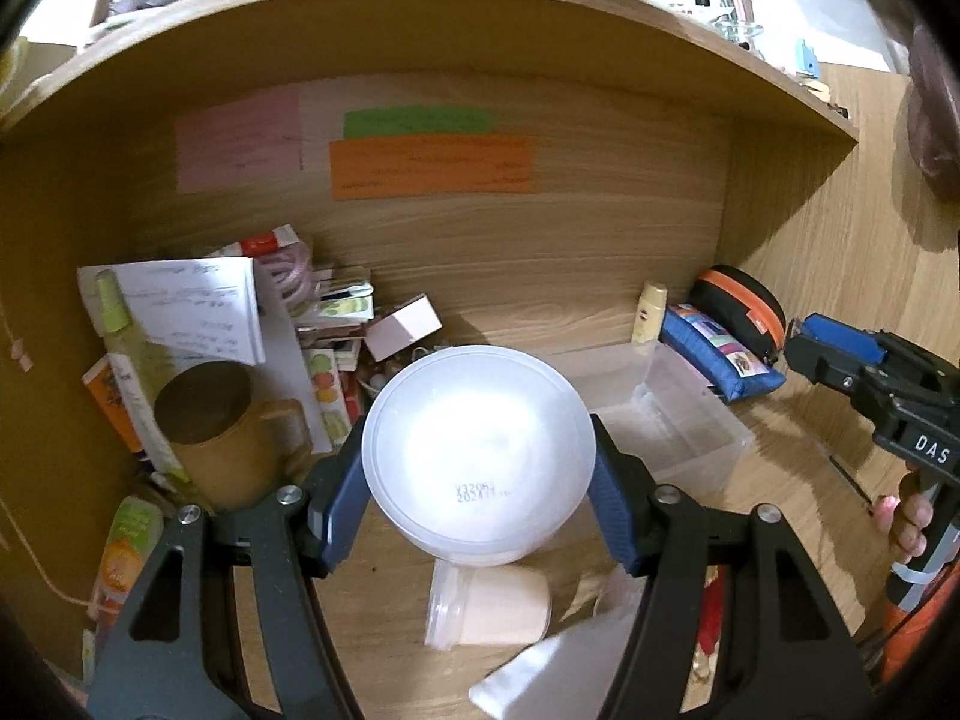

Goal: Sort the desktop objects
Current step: 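Carry the white lid and blue Max box over the clear bin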

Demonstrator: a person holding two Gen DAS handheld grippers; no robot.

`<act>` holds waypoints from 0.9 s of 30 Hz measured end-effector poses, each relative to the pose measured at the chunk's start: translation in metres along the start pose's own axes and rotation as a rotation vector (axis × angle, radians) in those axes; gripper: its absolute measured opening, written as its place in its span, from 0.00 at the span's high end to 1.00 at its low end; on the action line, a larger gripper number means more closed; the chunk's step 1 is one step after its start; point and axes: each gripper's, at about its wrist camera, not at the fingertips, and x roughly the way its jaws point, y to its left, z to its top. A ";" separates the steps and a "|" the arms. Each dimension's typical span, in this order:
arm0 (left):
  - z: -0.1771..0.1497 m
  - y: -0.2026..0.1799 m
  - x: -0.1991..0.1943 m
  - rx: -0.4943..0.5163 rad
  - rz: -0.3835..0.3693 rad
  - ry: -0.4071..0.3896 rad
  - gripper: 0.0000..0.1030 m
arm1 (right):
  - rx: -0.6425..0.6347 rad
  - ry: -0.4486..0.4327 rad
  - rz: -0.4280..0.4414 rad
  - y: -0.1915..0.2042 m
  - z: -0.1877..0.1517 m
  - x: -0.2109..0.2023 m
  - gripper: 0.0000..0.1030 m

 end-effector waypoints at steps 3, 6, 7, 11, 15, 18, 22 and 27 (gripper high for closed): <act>0.005 -0.002 0.011 0.001 -0.010 0.011 0.37 | -0.004 0.010 0.003 -0.003 0.003 0.010 0.55; 0.009 -0.004 0.023 0.000 -0.024 0.033 0.37 | -0.007 0.022 0.006 -0.006 0.006 0.022 0.55; 0.010 -0.004 0.027 0.001 -0.026 0.039 0.37 | -0.007 0.027 0.008 -0.007 0.006 0.026 0.55; 0.014 -0.006 0.046 0.000 -0.041 0.070 0.37 | -0.018 0.047 0.007 -0.010 0.008 0.042 0.55; 0.016 -0.004 0.065 -0.011 -0.053 0.101 0.37 | -0.031 0.070 0.005 -0.012 0.007 0.059 0.55; 0.017 -0.004 0.080 -0.019 -0.068 0.124 0.37 | -0.040 0.090 0.002 -0.013 0.005 0.071 0.55; 0.017 -0.008 0.099 -0.014 -0.095 0.159 0.37 | -0.061 0.122 -0.003 -0.014 0.003 0.086 0.54; 0.014 -0.015 0.122 -0.017 -0.134 0.210 0.37 | -0.098 0.178 -0.039 -0.017 -0.002 0.107 0.54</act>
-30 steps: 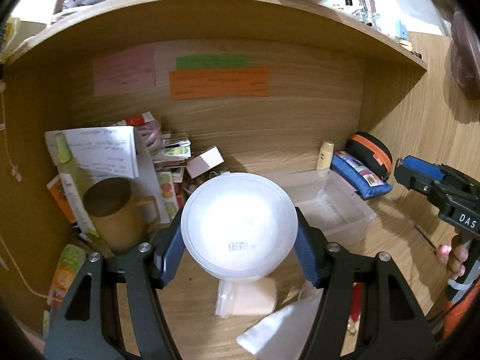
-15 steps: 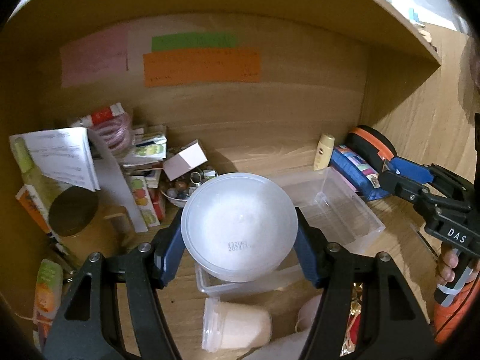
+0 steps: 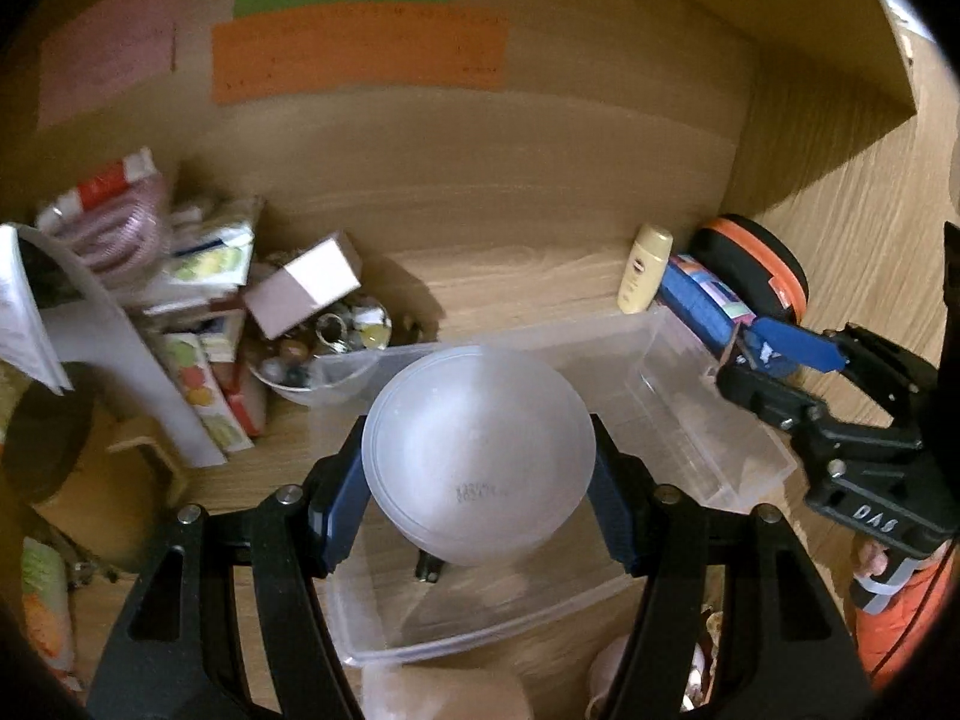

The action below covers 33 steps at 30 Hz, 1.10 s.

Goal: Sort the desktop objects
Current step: 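Carry the white lid and blue Max box over the clear bin, then release the white lid with the left tool while the right tool drops the Max box into the bin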

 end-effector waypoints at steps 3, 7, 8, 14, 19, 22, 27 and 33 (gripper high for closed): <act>0.000 -0.005 0.015 0.013 -0.010 0.035 0.37 | -0.015 0.048 -0.013 -0.002 -0.002 0.015 0.54; 0.000 -0.013 0.029 0.031 -0.034 0.070 0.37 | -0.027 0.112 -0.010 -0.005 -0.009 0.032 0.54; 0.000 -0.014 0.033 0.034 -0.035 0.076 0.37 | -0.027 0.125 -0.012 -0.006 -0.010 0.035 0.54; -0.001 -0.017 0.049 0.034 -0.078 0.127 0.37 | -0.041 0.187 -0.019 -0.009 -0.016 0.051 0.54; -0.003 -0.021 0.053 0.061 -0.080 0.162 0.37 | -0.104 0.231 -0.027 0.002 -0.016 0.063 0.54; -0.004 -0.021 0.060 0.066 -0.078 0.203 0.37 | -0.141 0.262 -0.027 0.008 -0.016 0.068 0.54; -0.006 -0.019 0.065 0.068 -0.068 0.230 0.37 | -0.196 0.287 -0.032 0.013 -0.012 0.073 0.54; -0.005 -0.022 0.068 0.098 -0.027 0.243 0.37 | -0.226 0.323 -0.030 0.017 -0.009 0.081 0.54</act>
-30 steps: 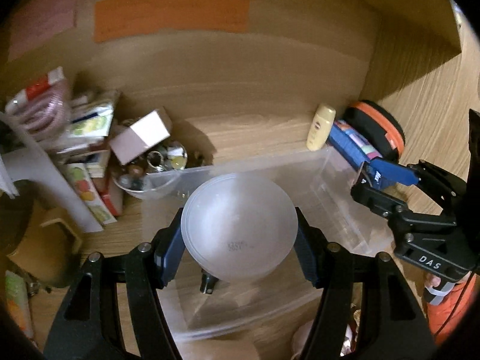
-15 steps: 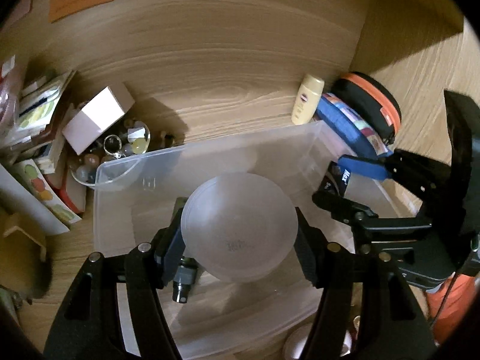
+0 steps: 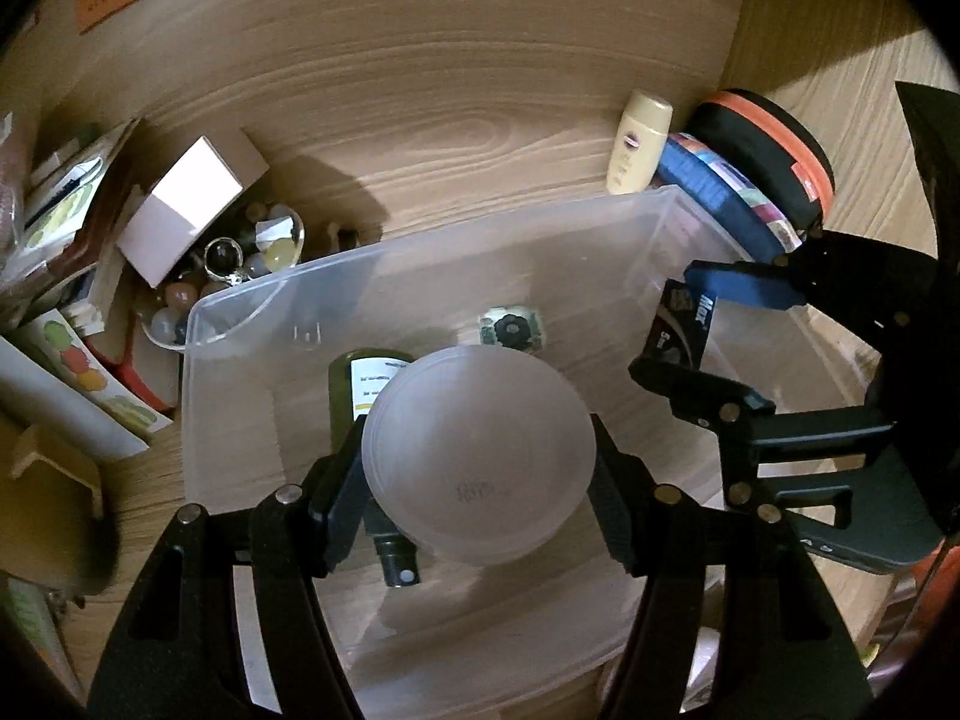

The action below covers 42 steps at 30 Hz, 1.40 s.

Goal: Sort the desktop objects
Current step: 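Release the white lid with the left tool while the right tool drops the Max box into the bin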

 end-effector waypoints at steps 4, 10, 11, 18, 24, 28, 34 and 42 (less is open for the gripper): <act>-0.001 0.001 0.001 0.010 0.029 -0.003 0.36 | -0.019 -0.001 -0.018 0.004 0.002 0.001 0.54; -0.001 0.001 -0.001 0.024 0.037 -0.017 0.35 | -0.040 -0.006 -0.047 0.008 0.006 0.002 0.54; -0.001 0.002 -0.002 0.023 0.038 -0.022 0.35 | -0.043 -0.006 -0.054 0.009 0.006 0.002 0.52; 0.000 0.011 -0.009 -0.004 0.040 -0.039 0.34 | -0.057 -0.011 -0.089 0.009 0.007 0.000 0.40; -0.002 0.015 -0.022 0.001 0.088 -0.100 0.21 | -0.044 -0.025 -0.136 0.009 0.007 -0.005 0.28; -0.007 0.014 -0.033 0.028 0.142 -0.143 0.12 | -0.005 -0.051 -0.116 0.006 0.004 -0.015 0.18; -0.014 0.014 -0.050 0.032 0.155 -0.174 0.08 | 0.035 -0.054 -0.101 0.006 0.002 -0.024 0.18; -0.029 0.011 -0.085 0.030 0.157 -0.239 0.05 | 0.098 -0.103 -0.110 0.006 -0.004 -0.056 0.13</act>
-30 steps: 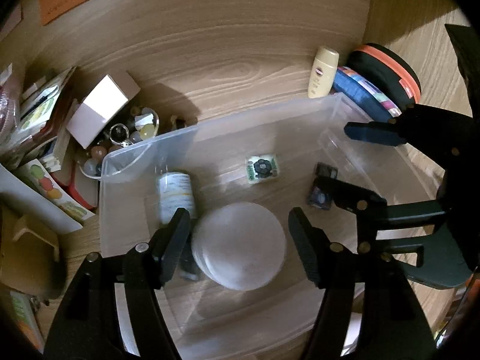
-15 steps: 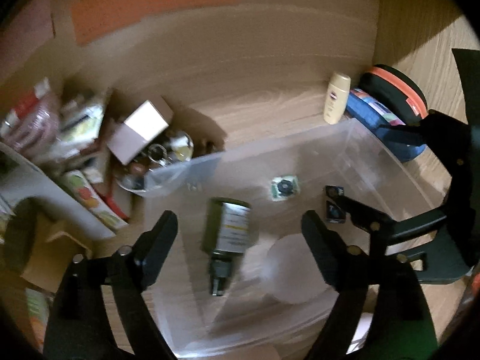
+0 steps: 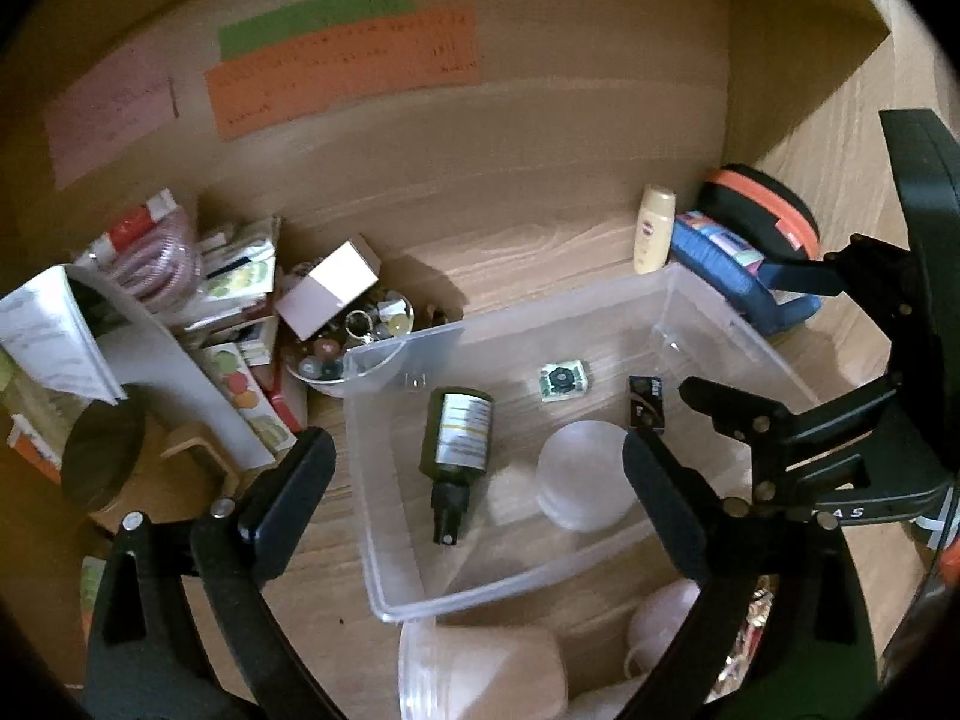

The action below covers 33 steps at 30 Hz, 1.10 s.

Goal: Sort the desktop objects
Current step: 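Release the white lid with the left tool while the right tool drops the Max box into the bin, then move both tools back toward the white cup and red velvet pouch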

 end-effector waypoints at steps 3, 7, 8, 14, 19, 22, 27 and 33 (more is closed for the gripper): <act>-0.002 0.002 -0.015 -0.008 0.007 -0.017 0.05 | 0.007 -0.017 -0.007 0.001 -0.004 -0.014 0.12; -0.006 0.004 -0.032 -0.013 0.017 -0.038 0.05 | 0.005 -0.040 -0.017 0.004 -0.009 -0.034 0.12; -0.008 0.004 -0.037 -0.015 0.020 -0.044 0.05 | 0.003 -0.047 -0.021 0.005 -0.011 -0.039 0.12; -0.016 0.004 -0.062 -0.019 0.024 -0.070 0.04 | -0.018 -0.086 -0.038 0.013 -0.017 -0.066 0.12; -0.024 0.003 -0.081 -0.025 0.054 -0.088 0.04 | -0.015 -0.144 -0.037 0.018 -0.027 -0.097 0.11; -0.030 0.003 -0.093 -0.031 0.065 -0.103 0.04 | 0.003 -0.183 -0.024 0.020 -0.038 -0.118 0.11; -0.041 0.003 -0.112 -0.035 0.078 -0.124 0.04 | 0.038 -0.230 -0.011 0.019 -0.053 -0.140 0.07; -0.056 0.008 -0.130 -0.060 0.078 -0.151 0.02 | 0.085 -0.260 -0.016 0.008 -0.071 -0.161 0.04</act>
